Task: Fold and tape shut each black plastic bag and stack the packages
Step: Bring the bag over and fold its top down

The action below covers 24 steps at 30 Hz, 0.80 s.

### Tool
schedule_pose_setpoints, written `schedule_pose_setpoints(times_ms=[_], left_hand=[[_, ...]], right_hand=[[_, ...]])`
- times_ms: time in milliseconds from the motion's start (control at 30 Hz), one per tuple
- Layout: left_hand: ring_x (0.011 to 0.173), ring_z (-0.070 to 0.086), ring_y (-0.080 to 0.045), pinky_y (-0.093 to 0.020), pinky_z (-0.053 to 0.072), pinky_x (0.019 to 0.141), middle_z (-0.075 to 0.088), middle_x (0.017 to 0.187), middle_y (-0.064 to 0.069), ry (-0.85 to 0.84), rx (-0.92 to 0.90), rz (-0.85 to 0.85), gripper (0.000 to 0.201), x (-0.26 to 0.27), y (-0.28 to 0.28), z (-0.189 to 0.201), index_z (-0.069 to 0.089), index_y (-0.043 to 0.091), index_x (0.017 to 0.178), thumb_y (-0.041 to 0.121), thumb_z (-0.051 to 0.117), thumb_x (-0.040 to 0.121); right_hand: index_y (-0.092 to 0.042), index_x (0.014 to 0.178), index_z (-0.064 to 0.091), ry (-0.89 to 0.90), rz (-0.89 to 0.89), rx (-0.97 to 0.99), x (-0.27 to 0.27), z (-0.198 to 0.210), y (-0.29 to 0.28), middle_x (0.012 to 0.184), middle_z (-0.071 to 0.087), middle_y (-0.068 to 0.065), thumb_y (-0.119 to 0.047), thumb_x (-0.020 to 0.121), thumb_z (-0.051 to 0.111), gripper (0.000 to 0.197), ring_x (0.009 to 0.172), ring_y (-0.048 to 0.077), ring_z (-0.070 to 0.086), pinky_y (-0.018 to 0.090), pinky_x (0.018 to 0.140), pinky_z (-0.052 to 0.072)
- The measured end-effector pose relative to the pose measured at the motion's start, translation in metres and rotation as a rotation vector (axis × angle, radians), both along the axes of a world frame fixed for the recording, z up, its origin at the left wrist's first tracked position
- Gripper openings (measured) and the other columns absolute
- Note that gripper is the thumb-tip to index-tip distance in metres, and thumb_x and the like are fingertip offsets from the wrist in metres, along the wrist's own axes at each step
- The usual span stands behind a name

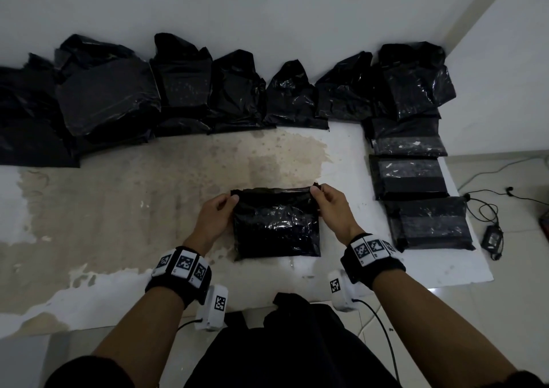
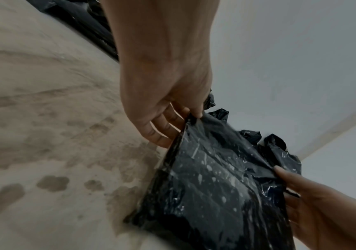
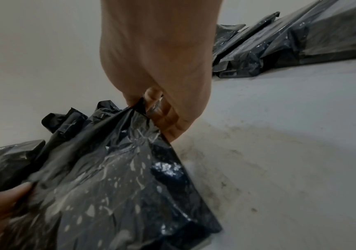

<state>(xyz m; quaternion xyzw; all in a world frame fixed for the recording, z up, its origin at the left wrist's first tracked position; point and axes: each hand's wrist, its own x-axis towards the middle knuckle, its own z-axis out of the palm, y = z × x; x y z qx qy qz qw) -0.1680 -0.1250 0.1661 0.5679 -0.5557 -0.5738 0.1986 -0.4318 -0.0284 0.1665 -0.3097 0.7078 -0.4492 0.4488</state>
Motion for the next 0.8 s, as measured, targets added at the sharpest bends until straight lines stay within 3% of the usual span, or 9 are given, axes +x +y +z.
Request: schedule_pose_setpoints(times_ms=[67, 167, 333, 467, 533, 633, 800], left_hand=[[0.070, 0.053, -0.013, -0.029, 0.041, 0.067, 0.059, 0.072, -0.006, -0.012, -0.014, 0.011, 0.040, 0.000, -0.003, -0.003, 0.063, -0.001, 0.084, 0.034, 0.058, 0.102], [0.074, 0.056, -0.022, -0.036, 0.045, 0.071, 0.060, 0.084, -0.028, -0.001, 0.000, 0.013, 0.041, -0.004, -0.005, -0.005, 0.061, -0.004, 0.089, 0.034, 0.056, 0.102], [0.077, 0.045, -0.017, -0.035, 0.037, 0.071, 0.048, 0.082, -0.007, -0.057, -0.041, -0.055, 0.031, -0.017, 0.001, 0.001, 0.045, 0.013, 0.083, 0.029, 0.040, 0.108], [0.075, 0.043, -0.015, -0.034, 0.036, 0.069, 0.046, 0.082, -0.002, -0.073, -0.058, -0.073, 0.029, -0.020, 0.006, 0.002, 0.042, 0.016, 0.084, 0.029, 0.036, 0.109], [0.073, 0.042, -0.015, -0.034, 0.035, 0.067, 0.046, 0.081, -0.002, -0.102, -0.090, -0.094, 0.029, -0.020, 0.007, -0.001, 0.042, 0.014, 0.086, 0.029, 0.035, 0.109], [0.069, 0.039, -0.016, -0.034, 0.032, 0.064, 0.042, 0.076, -0.001, -0.134, -0.123, -0.126, 0.029, -0.018, 0.007, -0.004, 0.040, 0.015, 0.084, 0.030, 0.036, 0.109], [0.067, 0.041, -0.015, -0.030, 0.034, 0.063, 0.045, 0.074, -0.002, -0.111, -0.103, -0.078, 0.031, -0.007, 0.007, -0.006, 0.046, 0.012, 0.081, 0.026, 0.043, 0.108]], right_hand=[[0.001, 0.082, 0.054, 0.088, -0.016, -0.035, 0.000, 0.004, -0.003, 0.073, 0.055, 0.005, -0.033, 0.102, 0.059, 0.039, 0.070, 0.014, 0.050, 0.032, 0.070, 0.044], [-0.015, 0.085, 0.056, 0.253, -0.027, -0.082, 0.002, 0.009, -0.007, 0.069, 0.056, -0.001, -0.024, 0.106, 0.052, 0.024, 0.059, 0.006, 0.047, 0.022, 0.059, 0.040], [-0.014, 0.102, 0.057, 0.496, -0.052, -0.095, 0.008, 0.003, -0.009, 0.073, 0.064, 0.007, -0.032, 0.109, 0.043, 0.024, 0.067, 0.023, 0.058, 0.035, 0.065, 0.043], [-0.013, 0.108, 0.052, 0.631, -0.033, -0.040, 0.011, -0.008, -0.005, 0.072, 0.063, 0.010, -0.037, 0.109, 0.038, 0.028, 0.066, 0.035, 0.058, 0.040, 0.059, 0.044], [-0.010, 0.108, 0.050, 0.680, -0.044, -0.013, 0.014, -0.014, -0.001, 0.071, 0.062, 0.012, -0.035, 0.109, 0.036, 0.029, 0.063, 0.037, 0.056, 0.040, 0.055, 0.038], [-0.010, 0.105, 0.046, 0.714, -0.047, 0.019, 0.019, -0.020, 0.003, 0.067, 0.058, 0.011, -0.035, 0.110, 0.033, 0.028, 0.059, 0.038, 0.053, 0.039, 0.053, 0.035], [-0.010, 0.109, 0.045, 0.619, 0.042, 0.010, 0.018, -0.020, 0.006, 0.072, 0.061, 0.011, -0.036, 0.109, 0.035, 0.028, 0.064, 0.040, 0.057, 0.042, 0.057, 0.042]])
